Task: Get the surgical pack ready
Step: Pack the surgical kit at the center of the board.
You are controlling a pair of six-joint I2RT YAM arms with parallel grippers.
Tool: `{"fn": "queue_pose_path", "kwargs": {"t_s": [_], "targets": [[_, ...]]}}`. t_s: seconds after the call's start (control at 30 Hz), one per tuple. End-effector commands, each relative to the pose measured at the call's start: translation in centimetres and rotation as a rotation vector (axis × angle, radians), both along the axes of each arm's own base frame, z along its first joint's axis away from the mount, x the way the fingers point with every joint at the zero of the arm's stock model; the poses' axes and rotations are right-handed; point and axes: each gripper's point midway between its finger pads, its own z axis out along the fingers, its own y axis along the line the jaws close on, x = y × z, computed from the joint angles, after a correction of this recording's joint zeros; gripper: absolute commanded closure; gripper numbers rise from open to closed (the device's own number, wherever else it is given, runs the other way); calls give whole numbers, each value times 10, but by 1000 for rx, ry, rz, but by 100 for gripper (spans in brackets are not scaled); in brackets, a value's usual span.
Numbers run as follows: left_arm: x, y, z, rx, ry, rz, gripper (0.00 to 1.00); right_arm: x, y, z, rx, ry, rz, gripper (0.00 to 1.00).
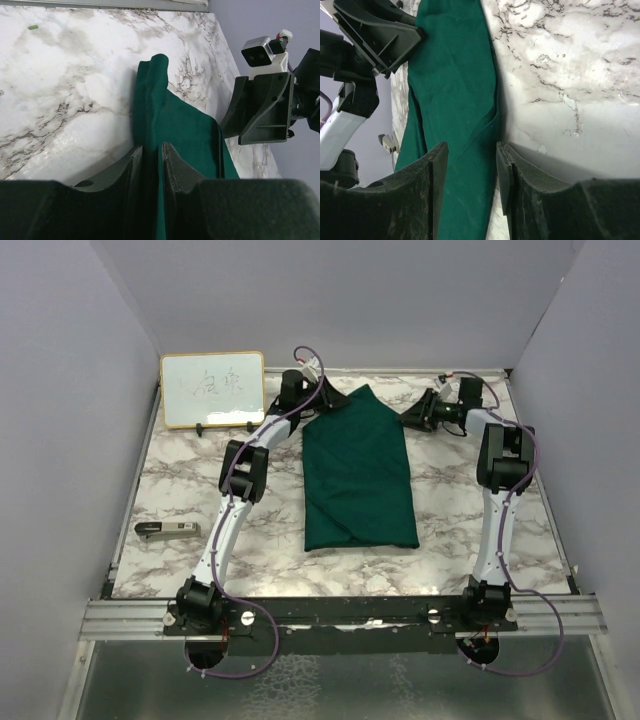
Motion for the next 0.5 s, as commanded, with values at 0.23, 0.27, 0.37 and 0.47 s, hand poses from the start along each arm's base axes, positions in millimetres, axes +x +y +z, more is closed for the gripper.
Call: {"fn": "queue_pose_path", "kwargs": {"t_s": [0.23,0.27,0.37,0.47], "targets": [[-6,-9,111,-122,-197,-67,100,-20,-5,60,-25,-88,-68,55],[-8,-10,116,-126,-201,-75,100,-23,-7,69,-28,-98,-82,54],[-15,-10,137,-139,-219,-96,100,-33,-9,91,-47,-131,-113,52],[-21,-10,159,-146,-240,-105,100,-50,-10,104,-58,-136,-151,51]]}}
